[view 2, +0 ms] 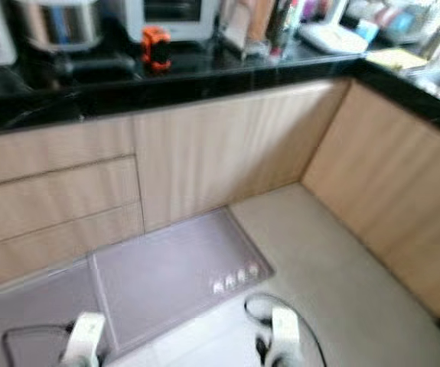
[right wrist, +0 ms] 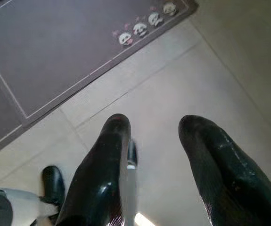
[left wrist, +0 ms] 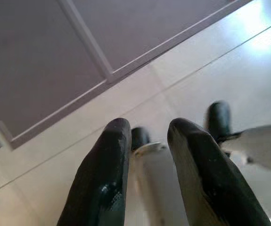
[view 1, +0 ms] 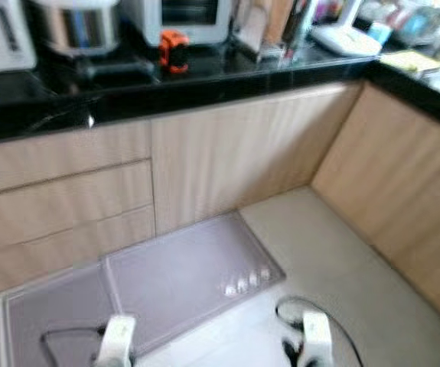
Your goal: Kitchen organization
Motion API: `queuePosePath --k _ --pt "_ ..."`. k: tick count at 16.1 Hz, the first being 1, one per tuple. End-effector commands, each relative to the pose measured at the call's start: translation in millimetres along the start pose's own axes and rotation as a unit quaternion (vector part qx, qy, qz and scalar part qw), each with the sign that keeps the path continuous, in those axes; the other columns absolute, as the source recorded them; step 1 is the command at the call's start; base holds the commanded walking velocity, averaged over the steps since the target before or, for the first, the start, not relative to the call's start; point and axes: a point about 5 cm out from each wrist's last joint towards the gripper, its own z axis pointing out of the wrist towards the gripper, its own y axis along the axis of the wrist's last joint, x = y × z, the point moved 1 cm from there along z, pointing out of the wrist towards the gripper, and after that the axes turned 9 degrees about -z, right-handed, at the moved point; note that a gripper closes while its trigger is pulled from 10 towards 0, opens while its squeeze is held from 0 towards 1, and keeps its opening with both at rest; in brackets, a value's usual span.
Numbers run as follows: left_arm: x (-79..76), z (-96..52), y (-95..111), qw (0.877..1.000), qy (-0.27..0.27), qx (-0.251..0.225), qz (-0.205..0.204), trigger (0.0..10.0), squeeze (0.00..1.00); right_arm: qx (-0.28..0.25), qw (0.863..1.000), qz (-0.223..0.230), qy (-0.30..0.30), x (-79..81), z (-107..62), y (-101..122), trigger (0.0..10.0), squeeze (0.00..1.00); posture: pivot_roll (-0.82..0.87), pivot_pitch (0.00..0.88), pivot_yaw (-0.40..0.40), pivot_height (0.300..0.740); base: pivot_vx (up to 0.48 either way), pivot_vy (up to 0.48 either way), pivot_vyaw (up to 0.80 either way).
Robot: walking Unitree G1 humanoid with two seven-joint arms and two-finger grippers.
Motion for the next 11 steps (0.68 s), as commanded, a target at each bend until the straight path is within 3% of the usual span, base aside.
queuePosePath --k 1,8,11 --pt "-9.7 1.2 0.3 1.0 -0.012 0.003 0.006 10.0 0.0 0.013 1.0 -0.001 -0.013 -9.9 -2.5 -8.2 10.0 0.0 0.04 0.072 -0.095 0.74 0.0 0.0 -0.58" --pt "-10.1 1.5 2.5 1.0 -0.014 0.0 0.009 10.0 0.0 0.013 1.0 -0.001 -0.013 -9.8 -2.4 -7.8 10.0 0.0 0.03 0.074 -0.096 0.74 0.0 0.0 -0.57" --pt "-10.5 1.7 4.3 1.0 -0.013 -0.003 0.012 10.0 0.0 0.013 1.0 -0.001 -0.013 -9.7 -2.3 -7.7 10.0 0.0 0.04 0.075 -0.095 0.74 0.181 0.0 -0.57"
